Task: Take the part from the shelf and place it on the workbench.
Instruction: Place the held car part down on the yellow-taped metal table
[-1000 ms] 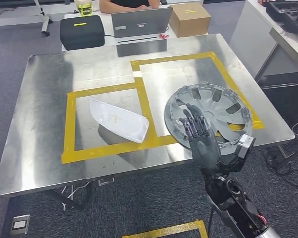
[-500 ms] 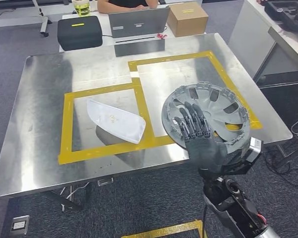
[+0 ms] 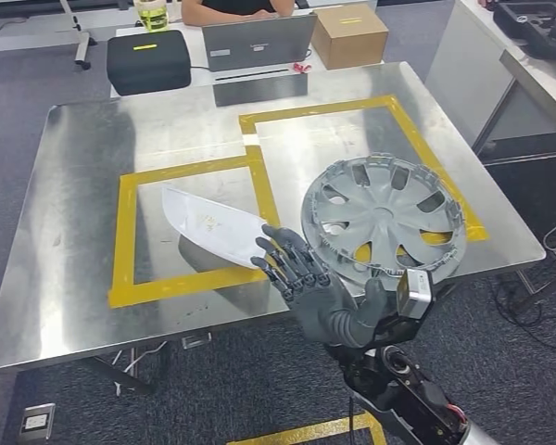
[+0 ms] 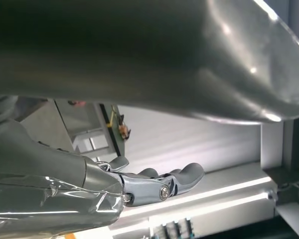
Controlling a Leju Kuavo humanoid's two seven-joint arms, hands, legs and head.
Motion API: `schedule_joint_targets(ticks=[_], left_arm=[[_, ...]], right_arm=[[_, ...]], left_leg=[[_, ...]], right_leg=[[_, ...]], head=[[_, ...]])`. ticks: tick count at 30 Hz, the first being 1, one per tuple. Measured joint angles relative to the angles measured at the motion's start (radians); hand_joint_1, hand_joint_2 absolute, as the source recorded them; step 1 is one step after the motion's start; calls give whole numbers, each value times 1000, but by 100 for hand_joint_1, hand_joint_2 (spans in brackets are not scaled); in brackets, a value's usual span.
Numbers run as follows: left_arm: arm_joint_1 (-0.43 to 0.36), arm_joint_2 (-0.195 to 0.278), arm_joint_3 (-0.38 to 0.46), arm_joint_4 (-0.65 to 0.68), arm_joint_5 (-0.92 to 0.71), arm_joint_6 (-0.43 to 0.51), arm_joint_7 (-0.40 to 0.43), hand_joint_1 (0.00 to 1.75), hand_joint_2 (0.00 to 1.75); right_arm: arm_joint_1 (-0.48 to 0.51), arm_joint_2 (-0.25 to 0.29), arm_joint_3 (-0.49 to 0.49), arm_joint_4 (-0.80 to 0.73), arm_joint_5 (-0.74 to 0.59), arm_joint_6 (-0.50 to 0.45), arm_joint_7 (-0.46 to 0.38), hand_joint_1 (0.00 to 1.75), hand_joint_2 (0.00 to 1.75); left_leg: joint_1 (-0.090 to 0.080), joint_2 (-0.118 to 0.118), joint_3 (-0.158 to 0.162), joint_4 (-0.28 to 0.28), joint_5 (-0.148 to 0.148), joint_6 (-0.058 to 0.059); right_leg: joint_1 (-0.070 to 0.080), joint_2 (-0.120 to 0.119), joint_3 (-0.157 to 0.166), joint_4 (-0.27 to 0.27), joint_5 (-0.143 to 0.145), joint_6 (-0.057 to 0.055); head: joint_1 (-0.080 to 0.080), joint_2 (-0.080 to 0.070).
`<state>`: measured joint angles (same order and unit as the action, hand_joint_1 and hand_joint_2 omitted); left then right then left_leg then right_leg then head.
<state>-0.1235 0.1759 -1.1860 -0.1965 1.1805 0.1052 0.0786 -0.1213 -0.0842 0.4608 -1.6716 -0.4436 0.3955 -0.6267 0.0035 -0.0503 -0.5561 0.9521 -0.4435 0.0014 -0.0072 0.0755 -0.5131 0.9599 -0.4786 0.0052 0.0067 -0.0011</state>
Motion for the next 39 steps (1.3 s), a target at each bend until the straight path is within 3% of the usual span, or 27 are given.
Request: schedule_joint_targets(ticks=[3,5,7,8,10,12,13,14,16,17,18,21,22,24,26,27,28,29,32,33,36,37,39], left_arm=[[0,0,0,0,0,-2,0,0,0],[0,1,0,0,1,-4,1,0,0],[0,1,0,0,1,-5,2,0,0],[0,0,0,0,1,-5,3,0,0],[1,0,0,0,0,-6,3,0,0],[2,0,0,0,0,-6,3,0,0],[2,0,0,0,0,-6,3,0,0],[2,0,0,0,0,-6,3,0,0],[1,2,0,0,0,-6,3,0,0],[1,4,0,0,0,-6,3,0,0],[0,6,0,1,0,-6,3,0,0],[2,6,0,1,-2,-6,4,0,0],[2,6,0,1,-4,-6,4,0,0],[1,6,0,1,-6,-6,4,0,0],[0,6,0,1,-8,-6,4,0,0],[1,6,0,1,-8,-6,4,0,0],[1,6,-1,1,-8,-6,5,0,0],[1,6,-1,1,-9,-6,5,0,0],[-4,10,-1,1,-9,-6,6,0,0],[-6,11,-1,1,-9,-4,7,0,0],[-7,10,0,1,-8,-1,10,0,0],[-6,9,0,1,-8,0,11,0,0],[-5,8,0,1,-6,0,14,0,0]], right_arm=[[-15,2,33,0,6,4,6,0,0],[-24,5,53,0,7,3,8,0,0],[-32,6,71,0,7,2,8,0,0],[-37,6,79,0,7,2,9,0,0],[-43,6,93,2,7,2,9,0,0],[-44,6,104,5,7,2,8,0,0],[-44,6,108,7,7,2,8,0,0],[-45,6,112,9,7,2,8,0,0],[-49,6,118,11,7,2,8,0,0],[-50,7,121,11,7,2,7,0,0],[-51,7,124,12,7,2,7,0,0],[-53,8,131,14,7,1,6,0,0],[-54,8,133,14,7,0,6,0,0],[-56,8,136,14,6,-1,5,0,0],[-56,8,137,15,5,-2,5,0,0],[-56,8,137,16,5,-3,5,0,0],[-56,8,138,17,5,-5,5,0,0],[-57,8,139,18,5,-7,5,0,0],[-63,8,141,19,2,-11,3,0,0],[-64,9,142,19,0,-11,1,0,0],[-66,9,145,20,-4,-11,-2,0,0],[-66,9,146,20,-4,-11,-3,0,0],[-67,9,148,20,-6,-11,-4,0,0]], left_leg=[[0,0,0,0,0,0],[0,2,4,-4,4,6],[5,12,18,-29,17,16],[10,19,26,-45,23,20],[14,31,32,-54,27,21],[18,41,32,-53,26,19],[21,44,32,-51,25,14],[26,45,32,-47,23,8],[32,46,28,-28,14,-12],[32,45,23,-17,11,-22],[31,45,18,-9,10,-32],[34,45,6,-5,17,-53],[36,45,-2,10,2,-56],[35,46,-44,105,-68,-57],[31,47,-101,247,-145,-54],[29,47,-115,292,-161,-51],[25,46,-109,295,-158,-45],[21,46,-81,257,-138,-36],[-1,46,46,42,-67,-1],[-7,46,67,2,-58,5],[-11,48,67,-19,-38,13],[-8,51,63,-23,-28,17],[-3,57,49,-30,-9,26]], right_leg=[[0,0,0,0,0,0],[-1,4,2,-9,5,8],[1,-12,-4,3,-8,17],[4,-27,-18,38,-32,19],[-1,-55,-72,166,-98,24],[-13,-62,-114,263,-127,32],[-19,-65,-111,258,-112,39],[-26,-67,-88,213,-80,45],[-37,-70,-23,76,-19,62],[-40,-69,-3,32,-6,62],[-39,-66,6,13,-4,58],[-32,-62,-3,20,2,30],[-31,-63,-10,21,7,20],[-28,-67,-24,19,19,3],[-21,-70,-40,19,29,-8],[-16,-70,-47,19,34,-11],[-11,-70,-54,19,40,-14],[-6,-70,-60,19,46,-15],[2,-67,-74,19,62,-12],[4,-67,-76,20,67,-9],[1,-68,-81,18,79,8],[1,-68,-86,26,69,13],[0,-68,-109,95,-5,22]], head=[[0,0],[0,0],[2,0],[6,0],[17,0],[20,0],[21,0],[23,0],[31,0],[35,0],[35,0],[20,0],[13,0],[-2,0],[-14,0],[-17,0],[-19,0],[-19,0],[-19,0],[-18,0],[-16,0],[-16,0],[-9,0]])
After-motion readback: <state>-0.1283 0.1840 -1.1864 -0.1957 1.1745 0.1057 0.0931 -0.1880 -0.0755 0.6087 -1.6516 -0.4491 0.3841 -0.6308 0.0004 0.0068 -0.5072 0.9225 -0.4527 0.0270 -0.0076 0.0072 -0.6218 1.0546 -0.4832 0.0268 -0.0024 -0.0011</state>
